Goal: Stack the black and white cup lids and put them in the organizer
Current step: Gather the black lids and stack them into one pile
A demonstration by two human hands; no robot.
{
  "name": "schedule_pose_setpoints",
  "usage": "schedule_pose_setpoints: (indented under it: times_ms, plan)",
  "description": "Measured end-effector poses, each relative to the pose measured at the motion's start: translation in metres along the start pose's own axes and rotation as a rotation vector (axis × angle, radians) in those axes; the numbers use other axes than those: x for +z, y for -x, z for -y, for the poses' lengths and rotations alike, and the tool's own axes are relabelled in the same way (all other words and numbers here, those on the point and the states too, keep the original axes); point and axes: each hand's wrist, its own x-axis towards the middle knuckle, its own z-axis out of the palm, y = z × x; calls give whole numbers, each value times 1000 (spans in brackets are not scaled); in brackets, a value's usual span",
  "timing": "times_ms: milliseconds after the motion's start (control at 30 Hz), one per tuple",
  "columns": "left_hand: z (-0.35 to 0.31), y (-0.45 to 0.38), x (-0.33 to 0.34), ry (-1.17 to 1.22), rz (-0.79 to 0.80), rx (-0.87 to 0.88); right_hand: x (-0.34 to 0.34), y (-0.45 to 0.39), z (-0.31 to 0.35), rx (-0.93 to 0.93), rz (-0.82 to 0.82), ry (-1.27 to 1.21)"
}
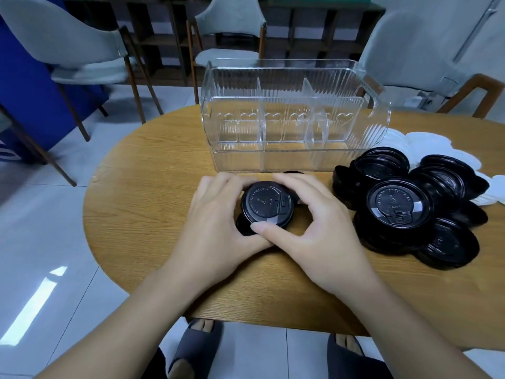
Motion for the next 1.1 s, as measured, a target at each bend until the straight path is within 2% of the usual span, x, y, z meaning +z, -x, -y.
schedule_pose_setpoints:
  times_ms: [67,133,267,500,733,1100]
  plan:
    - [2,2,-3,-31,64,-34,-2,-2,-1,-11,3,32]
    - [6,3,-12,-23,195,-126,-8,-3,-3,13,-21,72]
    - [15,6,-21,-73,358,-184,-16,-5,-7,111,-64,-36]
    - [18,2,-19,-79,354,-183,-1,2,-8,60,73,77]
    - [19,1,-18,-69,340,-199,3,3,-8,5,128,146]
    - [18,0,-23,-93,429,-204,12,2,-13,30,163,105]
